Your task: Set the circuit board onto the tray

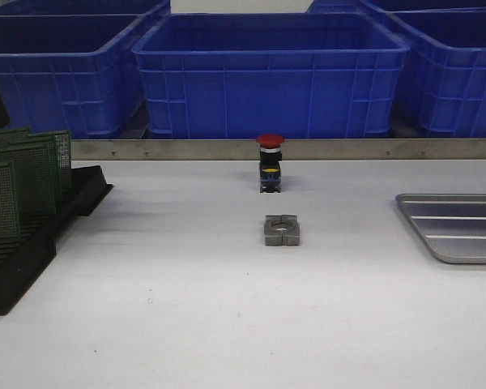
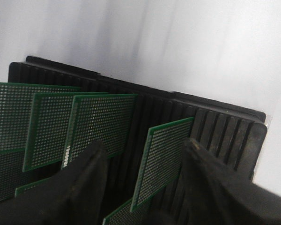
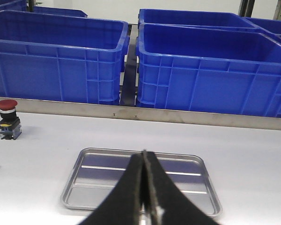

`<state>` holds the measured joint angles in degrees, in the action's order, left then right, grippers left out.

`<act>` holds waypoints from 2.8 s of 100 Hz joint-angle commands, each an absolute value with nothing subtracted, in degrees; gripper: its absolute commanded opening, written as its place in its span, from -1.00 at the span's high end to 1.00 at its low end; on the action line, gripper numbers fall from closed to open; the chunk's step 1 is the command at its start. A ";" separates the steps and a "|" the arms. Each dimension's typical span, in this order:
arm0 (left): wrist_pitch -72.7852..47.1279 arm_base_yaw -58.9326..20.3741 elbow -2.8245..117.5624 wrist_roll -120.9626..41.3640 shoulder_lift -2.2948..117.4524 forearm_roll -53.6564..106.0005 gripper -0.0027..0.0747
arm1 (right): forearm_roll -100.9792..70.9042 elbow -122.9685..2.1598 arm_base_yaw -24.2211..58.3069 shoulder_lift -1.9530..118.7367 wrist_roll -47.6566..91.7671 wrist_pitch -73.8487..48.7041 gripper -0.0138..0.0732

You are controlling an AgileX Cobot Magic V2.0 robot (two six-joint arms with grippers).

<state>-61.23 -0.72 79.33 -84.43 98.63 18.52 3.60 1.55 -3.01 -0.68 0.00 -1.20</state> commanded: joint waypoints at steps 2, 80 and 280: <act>-61.76 -0.74 81.33 -84.46 97.84 20.17 0.06 | 3.97 0.83 -3.38 -2.06 0.47 3.55 0.94; -62.61 -0.74 81.33 -84.46 103.28 20.78 0.98 | 3.97 0.83 -3.38 -2.06 0.47 3.55 0.94; -73.30 -29.85 92.21 -84.46 102.80 54.95 0.98 | 4.00 -2.58 -3.38 -1.21 0.42 0.69 0.94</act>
<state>-69.61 -29.41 90.51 -84.96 105.90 50.76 3.60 1.15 -3.01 -0.68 0.00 0.65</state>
